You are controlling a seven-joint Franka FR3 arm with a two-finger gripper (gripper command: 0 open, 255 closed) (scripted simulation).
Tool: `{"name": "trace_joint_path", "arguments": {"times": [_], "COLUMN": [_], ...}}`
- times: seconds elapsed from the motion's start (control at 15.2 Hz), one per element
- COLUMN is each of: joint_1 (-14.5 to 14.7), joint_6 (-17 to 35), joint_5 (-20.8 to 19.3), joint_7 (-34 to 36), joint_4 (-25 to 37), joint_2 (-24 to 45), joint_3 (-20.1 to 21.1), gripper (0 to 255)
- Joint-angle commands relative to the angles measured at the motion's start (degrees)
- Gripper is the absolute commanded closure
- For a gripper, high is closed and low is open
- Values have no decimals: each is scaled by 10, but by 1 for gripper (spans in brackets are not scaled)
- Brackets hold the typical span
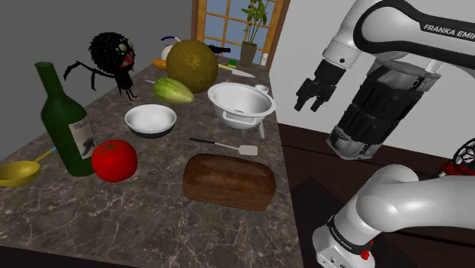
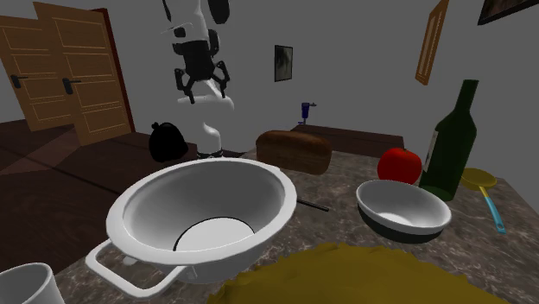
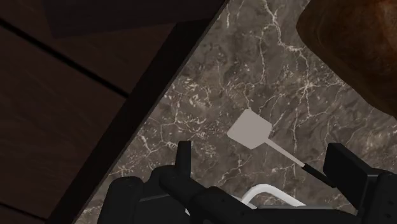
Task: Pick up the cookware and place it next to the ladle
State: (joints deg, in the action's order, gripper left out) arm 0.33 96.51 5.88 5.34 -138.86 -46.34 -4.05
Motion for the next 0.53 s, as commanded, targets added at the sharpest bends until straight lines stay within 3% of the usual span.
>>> {"name": "trace_joint_path", "arguments": {"times": [0.0,0.46], "joint_1": [0,56], "joint_6": [0,121], "joint_5": [0,-8], "joint_7": [0,-113], "joint_4": [0,4], "joint_2": [0,129], "joint_3": [0,1], "gripper": [0,0]}}
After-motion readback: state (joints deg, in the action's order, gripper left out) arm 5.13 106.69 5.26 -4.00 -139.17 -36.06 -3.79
